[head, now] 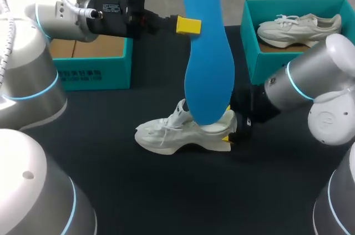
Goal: Take the shoe out of the shoebox, open the shoe tongue, remove and reinsert the insole, then place the shoe into the shoebox
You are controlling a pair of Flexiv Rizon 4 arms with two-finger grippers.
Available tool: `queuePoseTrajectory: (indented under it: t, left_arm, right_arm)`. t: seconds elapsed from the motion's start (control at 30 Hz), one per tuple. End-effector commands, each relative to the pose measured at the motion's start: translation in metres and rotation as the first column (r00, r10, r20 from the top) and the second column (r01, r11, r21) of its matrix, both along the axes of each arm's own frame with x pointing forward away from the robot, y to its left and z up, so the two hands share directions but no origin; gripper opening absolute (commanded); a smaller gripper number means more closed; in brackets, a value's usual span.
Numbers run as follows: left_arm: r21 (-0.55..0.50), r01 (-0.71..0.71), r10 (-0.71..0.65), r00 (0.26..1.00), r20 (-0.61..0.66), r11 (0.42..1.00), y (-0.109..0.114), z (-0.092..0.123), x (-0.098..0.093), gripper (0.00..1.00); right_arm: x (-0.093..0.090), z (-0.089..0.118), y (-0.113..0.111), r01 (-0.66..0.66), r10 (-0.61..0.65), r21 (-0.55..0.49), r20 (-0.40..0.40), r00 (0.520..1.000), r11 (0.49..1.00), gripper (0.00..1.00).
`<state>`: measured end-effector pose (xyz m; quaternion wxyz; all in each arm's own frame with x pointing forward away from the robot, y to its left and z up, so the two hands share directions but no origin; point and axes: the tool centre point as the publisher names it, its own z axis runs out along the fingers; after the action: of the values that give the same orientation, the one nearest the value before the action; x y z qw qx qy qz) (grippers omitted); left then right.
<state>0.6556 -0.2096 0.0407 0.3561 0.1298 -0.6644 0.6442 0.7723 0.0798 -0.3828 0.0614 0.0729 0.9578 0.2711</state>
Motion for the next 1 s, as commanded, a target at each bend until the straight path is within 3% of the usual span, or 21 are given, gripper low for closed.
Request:
queuePoseTrajectory:
  t: [0.03, 0.63, 1.0]
  left_arm:
    - [0.000, 0.002, -0.002, 1.000, 0.000, 1.000, -0.001, -0.001, 0.001, 0.00]
    - [0.000, 0.002, -0.002, 1.000, 0.000, 1.000, -0.001, -0.001, 0.001, 0.00]
    - [0.000, 0.002, -0.002, 1.000, 0.000, 1.000, -0.001, -0.001, 0.001, 0.00]
  right_arm:
    - [-0.003, 0.014, 0.002, 0.033, -0.042, -0.221, -0.036, 0.998, 0.975, 1.00]
    - [-0.005, 0.037, 0.012, 0.126, -0.174, -0.503, -0.049, 0.984, 0.855, 1.00]
    - [-0.007, 0.041, 0.013, 0.083, -0.143, -0.529, -0.074, 0.987, 0.845, 1.00]
